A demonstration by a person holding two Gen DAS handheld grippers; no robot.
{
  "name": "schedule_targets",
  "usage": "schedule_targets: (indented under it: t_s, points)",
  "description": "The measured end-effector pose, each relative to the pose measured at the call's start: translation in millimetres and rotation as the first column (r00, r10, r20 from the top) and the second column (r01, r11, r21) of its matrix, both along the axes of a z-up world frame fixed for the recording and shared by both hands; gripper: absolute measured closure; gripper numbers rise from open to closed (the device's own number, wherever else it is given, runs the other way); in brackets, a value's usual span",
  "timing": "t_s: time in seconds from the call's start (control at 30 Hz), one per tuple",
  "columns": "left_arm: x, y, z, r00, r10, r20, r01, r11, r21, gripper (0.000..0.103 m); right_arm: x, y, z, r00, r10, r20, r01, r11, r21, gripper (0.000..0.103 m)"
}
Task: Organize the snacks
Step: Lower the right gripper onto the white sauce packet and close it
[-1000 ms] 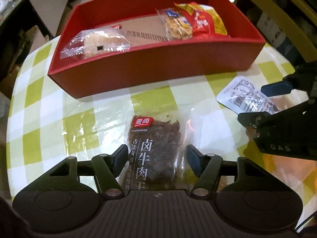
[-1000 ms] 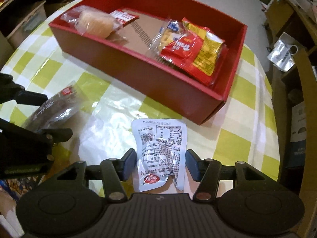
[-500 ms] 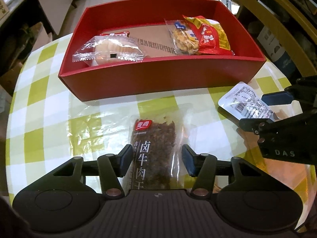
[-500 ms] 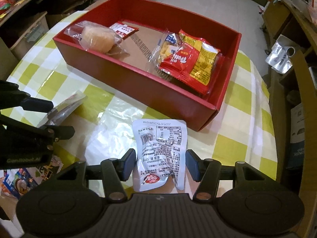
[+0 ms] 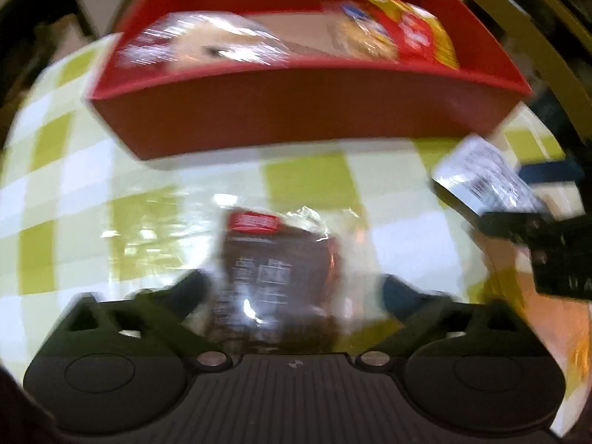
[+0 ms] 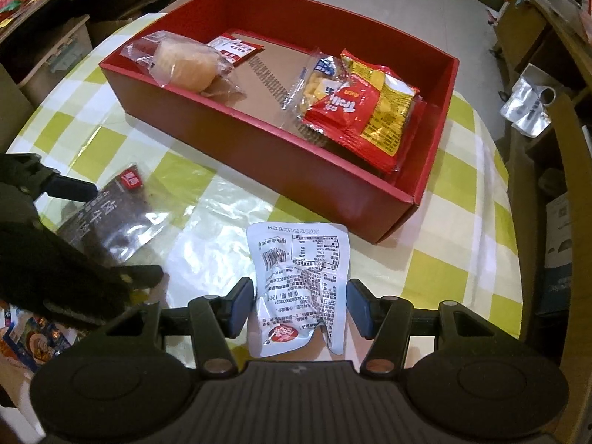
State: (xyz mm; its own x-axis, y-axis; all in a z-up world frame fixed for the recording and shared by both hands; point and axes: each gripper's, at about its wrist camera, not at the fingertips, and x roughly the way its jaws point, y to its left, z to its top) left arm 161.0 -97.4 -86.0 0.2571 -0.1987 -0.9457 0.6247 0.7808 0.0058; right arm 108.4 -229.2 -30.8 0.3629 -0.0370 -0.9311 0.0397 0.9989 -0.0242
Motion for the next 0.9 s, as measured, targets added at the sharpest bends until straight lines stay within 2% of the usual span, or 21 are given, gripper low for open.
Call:
schedule_targets:
  t_s: [0.03, 0.13, 0.2, 0.27, 0.43, 0.53, 0.6, 0.67, 0.73, 0.77, 0.9]
  points:
    - [-4, -1, 0, 1.0, 0.002, 0.018, -0.002, 1.0, 0.002, 0.0, 0, 0, 0, 1.0, 0.0, -0.002, 0.0, 1.0, -0.002, 0.038]
    - [0, 1, 2, 1.0, 0.008, -0.003, -0.008, 1.0, -0.002, 0.005, 1, -1, 1, 1.0, -0.005, 0.002, 0.005, 1.0, -0.002, 0.038]
    - [1, 4, 9, 1.0, 0.019, -0.008, -0.019, 1.0, -0.013, 0.02, 0, -1, 3, 1.0, -0.007, 0.01, 0.007, 1.0, 0.0, 0.038]
    - [4, 7, 14, 0.999, 0.037, -0.027, -0.037, 0.999, -0.019, 0.025, 1, -2, 5, 1.0, -0.011, 0.016, 0.011, 1.0, 0.003, 0.038]
    - [12, 11, 22, 0.996, 0.072, -0.06, -0.076, 0.995, -0.058, 0.028, 0, -1, 8, 1.0, -0.011, 0.026, 0.011, 1.0, 0.003, 0.038]
    - [11, 12, 35, 0.997, 0.07, -0.03, -0.072, 0.994, -0.08, 0.028, 0, -1, 12, 0.999, -0.01, 0.036, 0.01, 1.0, 0.002, 0.038]
    - [8, 8, 42, 0.998, 0.064, 0.01, -0.063, 0.995, -0.072, 0.028, 1, -2, 17, 0.999, -0.018, 0.049, 0.018, 1.0, -0.001, 0.05]
    - [5, 3, 47, 0.998, 0.059, 0.039, -0.056, 0.996, -0.071, 0.029, 1, -6, 22, 0.998, -0.035, 0.059, 0.034, 0.999, 0.025, 0.056]
    - [6, 1, 52, 0.998, 0.057, 0.04, -0.053, 0.995, -0.082, 0.045, 1, -8, 26, 0.997, -0.042, 0.066, 0.041, 0.999, 0.023, 0.058]
    - [7, -2, 52, 0.998, 0.051, 0.023, -0.049, 0.995, -0.09, 0.06, 2, -8, 25, 0.997, -0.046, 0.065, 0.045, 0.999, 0.023, 0.058]
    - [5, -4, 51, 0.998, 0.049, 0.033, -0.047, 0.996, -0.079, 0.057, 3, -10, 16, 0.997, -0.057, 0.05, 0.056, 0.998, 0.03, 0.058]
